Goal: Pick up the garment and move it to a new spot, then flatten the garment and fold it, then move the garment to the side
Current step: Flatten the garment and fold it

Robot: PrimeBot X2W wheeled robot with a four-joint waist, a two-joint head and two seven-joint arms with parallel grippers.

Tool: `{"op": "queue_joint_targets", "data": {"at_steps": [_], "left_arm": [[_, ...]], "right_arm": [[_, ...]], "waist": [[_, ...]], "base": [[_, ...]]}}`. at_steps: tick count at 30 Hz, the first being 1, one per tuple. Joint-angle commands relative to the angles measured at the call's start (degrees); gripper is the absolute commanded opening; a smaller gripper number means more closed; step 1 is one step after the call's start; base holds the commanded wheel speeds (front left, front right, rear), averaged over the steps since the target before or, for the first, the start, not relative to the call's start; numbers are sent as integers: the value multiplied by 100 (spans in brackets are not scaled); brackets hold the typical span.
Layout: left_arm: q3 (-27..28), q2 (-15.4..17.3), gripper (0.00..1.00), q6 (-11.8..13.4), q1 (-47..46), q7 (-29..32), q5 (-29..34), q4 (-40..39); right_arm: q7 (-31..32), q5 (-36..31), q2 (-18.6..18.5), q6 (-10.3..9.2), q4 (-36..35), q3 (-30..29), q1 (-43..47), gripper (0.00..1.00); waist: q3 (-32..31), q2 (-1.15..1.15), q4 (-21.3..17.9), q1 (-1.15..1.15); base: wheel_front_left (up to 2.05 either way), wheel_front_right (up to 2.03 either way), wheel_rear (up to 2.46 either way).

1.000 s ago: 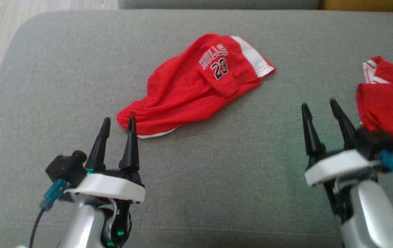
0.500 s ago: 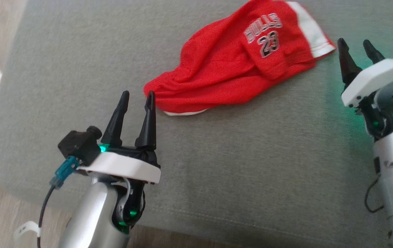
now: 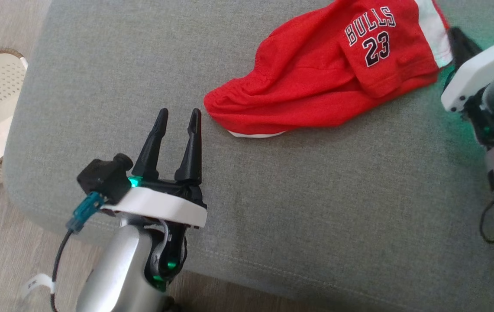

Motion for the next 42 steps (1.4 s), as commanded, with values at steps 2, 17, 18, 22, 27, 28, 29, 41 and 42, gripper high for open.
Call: {"op": "queue_joint_targets", "data": {"at_steps": [2, 17, 18, 22, 27, 28, 29, 41, 42], "left_arm": [[130, 55, 100, 44, -123, -44, -53, -167], [-248, 55, 100, 78, -91, -44, -326, -229], [-254, 55, 100, 90, -88, -44, -342, -239], [-260, 55, 100, 126, -87, -44, -380, -258], [-209, 55, 100, 154, -95, -44, -376, -249], [-187, 55, 100, 148, -101, -44, -359, -245], [-165, 55, 100, 138, -108, -44, -335, -239], [264, 55, 100, 63, 53, -44, 56, -191], [304, 55, 100, 60, 87, -44, 87, -186]], "right_arm": [[-157, -56, -67, -5, -218, 188, -407, 0], [-752, -631, -311, -5, 547, 589, -2489, 0], [-827, -699, -308, -5, 675, 572, -2571, 0], [-955, -881, -215, -5, 1235, 582, -2667, 100], [-1241, -812, -125, -5, 1590, 543, -2528, 100], [-1314, -774, -104, -5, 1649, 550, -2464, 100], [-1395, -712, -82, -5, 1693, 541, -2391, 100], [-2323, 481, 267, -5, 987, 786, -668, 100], [-2368, 568, 264, -5, 834, 807, -467, 100]], "waist": [[-30, 0, 5, 0], [35, 0, 557, 0], [54, 0, 585, 0], [83, 0, 619, 0], [31, 0, 501, 0], [-1, 0, 449, 0], [-43, 0, 392, 0], [-930, 0, -661, 0], [-1007, 0, -752, 0]], "base": [[0, 0, 0], [0, 0, 0], [0, 0, 0], [0, 0, 0], [0, 0, 0], [0, 0, 0], [0, 0, 0], [0, 0, 0], [0, 0, 0]]}}
